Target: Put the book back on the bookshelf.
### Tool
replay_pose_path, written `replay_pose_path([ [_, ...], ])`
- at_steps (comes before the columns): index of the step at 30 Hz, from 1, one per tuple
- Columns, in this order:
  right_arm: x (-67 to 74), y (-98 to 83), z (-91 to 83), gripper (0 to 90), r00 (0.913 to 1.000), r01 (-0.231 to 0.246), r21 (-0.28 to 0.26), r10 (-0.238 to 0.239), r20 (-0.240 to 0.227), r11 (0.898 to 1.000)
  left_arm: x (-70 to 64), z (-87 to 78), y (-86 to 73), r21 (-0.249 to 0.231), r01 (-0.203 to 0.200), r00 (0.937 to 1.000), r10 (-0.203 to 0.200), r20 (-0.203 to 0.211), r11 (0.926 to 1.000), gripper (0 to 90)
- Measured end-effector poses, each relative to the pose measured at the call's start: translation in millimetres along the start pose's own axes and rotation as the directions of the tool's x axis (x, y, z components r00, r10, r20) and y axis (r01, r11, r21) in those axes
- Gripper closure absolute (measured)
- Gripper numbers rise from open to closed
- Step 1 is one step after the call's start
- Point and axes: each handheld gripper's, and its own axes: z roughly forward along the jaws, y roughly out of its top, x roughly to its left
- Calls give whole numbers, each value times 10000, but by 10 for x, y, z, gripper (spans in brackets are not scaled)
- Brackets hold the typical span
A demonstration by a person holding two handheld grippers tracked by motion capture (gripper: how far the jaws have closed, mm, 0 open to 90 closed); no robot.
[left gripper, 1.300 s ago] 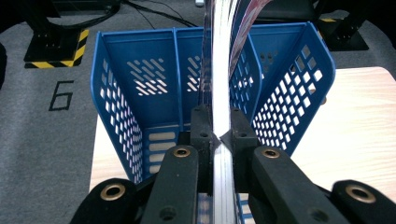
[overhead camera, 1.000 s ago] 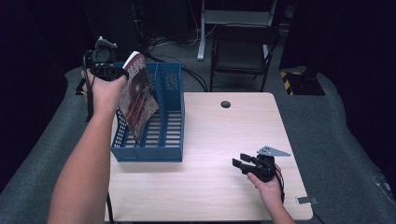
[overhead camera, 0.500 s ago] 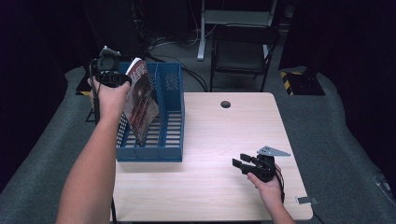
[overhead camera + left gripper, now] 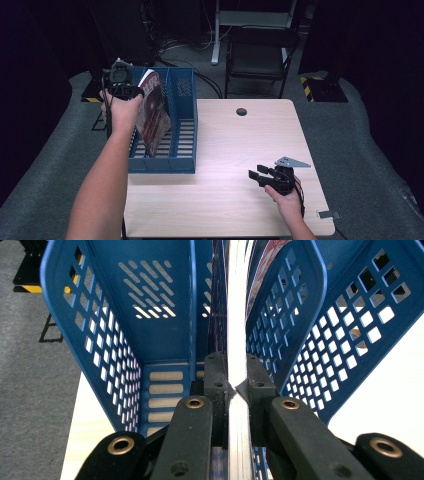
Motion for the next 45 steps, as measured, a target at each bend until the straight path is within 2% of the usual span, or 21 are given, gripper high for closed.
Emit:
replay_pose_path([
  [25,-12,-1,-2,479,10000,33,-13,-33,-29,10000,-86,228,-111,324,-367,9993,369,-46,9988,838],
  [40,4,-3,6,477,10000,54,60,-54,-28,10000,-11,189,-155,425,-438,9989,430,210,9981,820],
  [45,-2,-5,10,476,9999,103,68,-103,-44,9999,20,161,-164,501,-248,9990,229,373,9984,779],
])
